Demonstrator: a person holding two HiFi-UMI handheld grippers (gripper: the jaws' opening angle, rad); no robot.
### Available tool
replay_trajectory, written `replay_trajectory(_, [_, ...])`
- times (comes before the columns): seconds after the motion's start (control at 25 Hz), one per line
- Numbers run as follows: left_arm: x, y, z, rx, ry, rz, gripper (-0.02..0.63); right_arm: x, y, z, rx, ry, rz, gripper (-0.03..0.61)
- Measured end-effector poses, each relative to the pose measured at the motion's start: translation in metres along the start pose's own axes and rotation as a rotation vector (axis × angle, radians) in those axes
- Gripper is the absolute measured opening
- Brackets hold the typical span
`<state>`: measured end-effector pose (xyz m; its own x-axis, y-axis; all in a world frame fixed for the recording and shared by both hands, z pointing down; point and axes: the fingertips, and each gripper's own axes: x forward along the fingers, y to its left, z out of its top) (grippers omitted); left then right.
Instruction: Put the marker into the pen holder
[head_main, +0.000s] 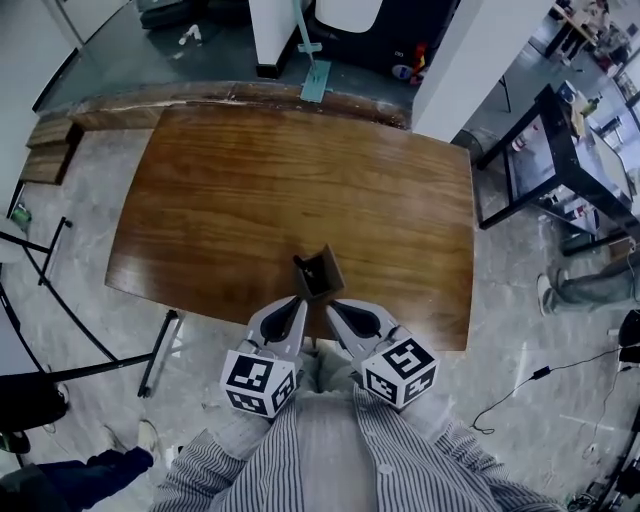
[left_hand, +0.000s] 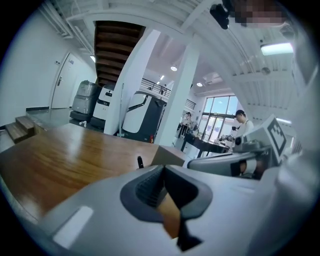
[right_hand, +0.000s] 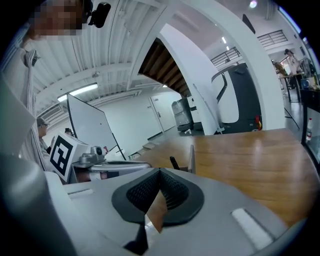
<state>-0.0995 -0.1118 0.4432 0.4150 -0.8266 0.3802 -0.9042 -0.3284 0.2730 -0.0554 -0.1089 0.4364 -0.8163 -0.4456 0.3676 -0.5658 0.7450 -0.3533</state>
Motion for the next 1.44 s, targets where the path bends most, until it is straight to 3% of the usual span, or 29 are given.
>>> replay_trajectory(0.68, [-0.005, -0.018, -0.005, 0.026, 0.054, -0.059, 0.008, 0.001, 0.014, -0.007, -0.050, 0.078, 0.041, -0.003])
replay_trajectory(1.44, [-0.001, -0.020, -0.014, -0.074, 0.084, -0.093, 0.008, 0.002, 0.007, -0.012, -0.039, 0.097, 0.022, -0.003])
